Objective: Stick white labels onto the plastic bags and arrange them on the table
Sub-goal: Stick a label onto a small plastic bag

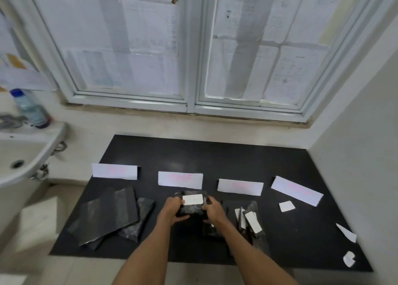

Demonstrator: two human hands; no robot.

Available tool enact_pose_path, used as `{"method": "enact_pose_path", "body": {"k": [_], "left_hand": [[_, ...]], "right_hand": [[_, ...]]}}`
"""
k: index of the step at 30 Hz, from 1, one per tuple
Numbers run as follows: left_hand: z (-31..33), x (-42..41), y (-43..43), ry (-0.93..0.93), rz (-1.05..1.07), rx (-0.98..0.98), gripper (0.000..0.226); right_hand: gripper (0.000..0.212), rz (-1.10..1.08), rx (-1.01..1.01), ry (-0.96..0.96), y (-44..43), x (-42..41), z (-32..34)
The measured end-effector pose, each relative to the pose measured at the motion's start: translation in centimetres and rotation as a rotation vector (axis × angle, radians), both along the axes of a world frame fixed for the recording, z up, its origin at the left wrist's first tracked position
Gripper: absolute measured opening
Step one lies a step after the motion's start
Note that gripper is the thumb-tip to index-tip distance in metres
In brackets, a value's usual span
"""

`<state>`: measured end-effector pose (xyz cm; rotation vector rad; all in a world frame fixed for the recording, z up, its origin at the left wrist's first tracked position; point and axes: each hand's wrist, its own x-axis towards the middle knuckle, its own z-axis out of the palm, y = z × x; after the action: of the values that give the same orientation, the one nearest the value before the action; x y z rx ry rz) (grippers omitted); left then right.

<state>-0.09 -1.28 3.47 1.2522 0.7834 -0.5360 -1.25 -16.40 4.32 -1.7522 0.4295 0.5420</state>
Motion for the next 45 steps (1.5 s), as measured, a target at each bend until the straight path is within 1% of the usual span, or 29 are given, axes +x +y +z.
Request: {"method": "enact_pose_path", "body": {"k": [5,8,13,15,18,20,22,24,26,28,30,32,34,35,36,38,39,41,42,44,45], "left_hand": [[-2.5,-1.2,4.4,0.069,-0.090,0.092,0.030],[-3.3,-1.6,5.3,0.096,-0.172,0.149,0.031],[-4.1,-1.0,5.6,0.127,-0.395,0.212,0.039],[-4.1,-0.7,5.7,0.144,-0.404,0.198,0.040],[-3.7,-0.4,6.1,0.150,-0.398,0.190,0.040],[-3.7,0.1,6.4,0.138,-0.403,0.216,0.034],[-3.3,0.5,7.1,0.092,-0.352,0.262,0.022],[-3.4,0.9,8.3,0.003,-0.271,0.317,0.024],[-3.3,1.0,10.4,-0.082,-0.198,0.438,0.027],[-2.6,0.7,12.6,-0.152,-0.067,0.564,0.032],[-2.0,-0.3,15.4,-0.173,0.073,0.696,0.029],[-2.2,-1.6,18.6,-0.119,0.197,0.842,0.033],[-3.4,-3.2,21.8,-0.003,0.290,0.907,0.048],[-4.1,-4.0,23.1,0.079,0.331,0.871,0.054],[-4.0,-4.7,24.1,0.128,0.385,0.789,0.057],[-4.0,-5.8,25.1,0.135,0.470,0.619,0.058],[-4.0,-6.2,25.5,0.123,0.491,0.576,0.059],[-5.1,-6.6,26.1,0.148,0.484,0.590,0.061],[-5.7,-6.6,26.4,0.204,0.483,0.581,0.062],[-7.1,-6.7,27.1,0.308,0.538,0.518,0.061],[-6.9,-6.8,27.1,0.321,0.571,0.471,0.058]], "right_hand": [[0.029,0.061,-0.091,0.120,5.0,-0.7,-3.1],[0.032,0.063,-0.100,0.196,6.5,-0.8,-4.5],[0.031,0.007,-0.168,0.134,7.5,-0.4,-5.5],[0.034,0.007,-0.191,0.114,7.5,0.0,-6.0],[0.044,0.004,-0.219,0.137,7.8,0.7,-6.3],[0.053,0.006,-0.263,0.146,8.5,1.2,-6.3],[0.063,0.018,-0.375,0.139,9.9,1.8,-6.0],[0.070,0.021,-0.568,0.123,12.0,2.5,-5.4],[0.071,0.066,-0.690,0.036,14.9,2.9,-4.4],[0.068,0.141,-0.658,-0.085,17.5,3.3,-4.0],[0.063,0.249,-0.519,-0.134,20.3,3.4,-4.1],[0.058,0.349,-0.375,-0.086,22.7,3.2,-3.8],[0.051,0.415,-0.295,0.008,24.7,2.9,-3.8],[0.047,0.435,-0.279,0.041,25.5,2.6,-4.1],[0.044,0.450,-0.278,0.060,26.3,2.4,-4.5],[0.041,0.455,-0.308,0.050,27.3,1.9,-5.3],[0.041,0.444,-0.320,0.031,27.8,1.6,-5.6],[0.043,0.378,-0.301,0.035,28.1,1.3,-5.7],[0.047,0.335,-0.282,0.046,28.0,1.6,-6.5],[0.057,0.262,-0.285,0.059,27.5,2.0,-7.7],[0.056,0.248,-0.275,0.077,27.1,2.0,-7.5]]}}
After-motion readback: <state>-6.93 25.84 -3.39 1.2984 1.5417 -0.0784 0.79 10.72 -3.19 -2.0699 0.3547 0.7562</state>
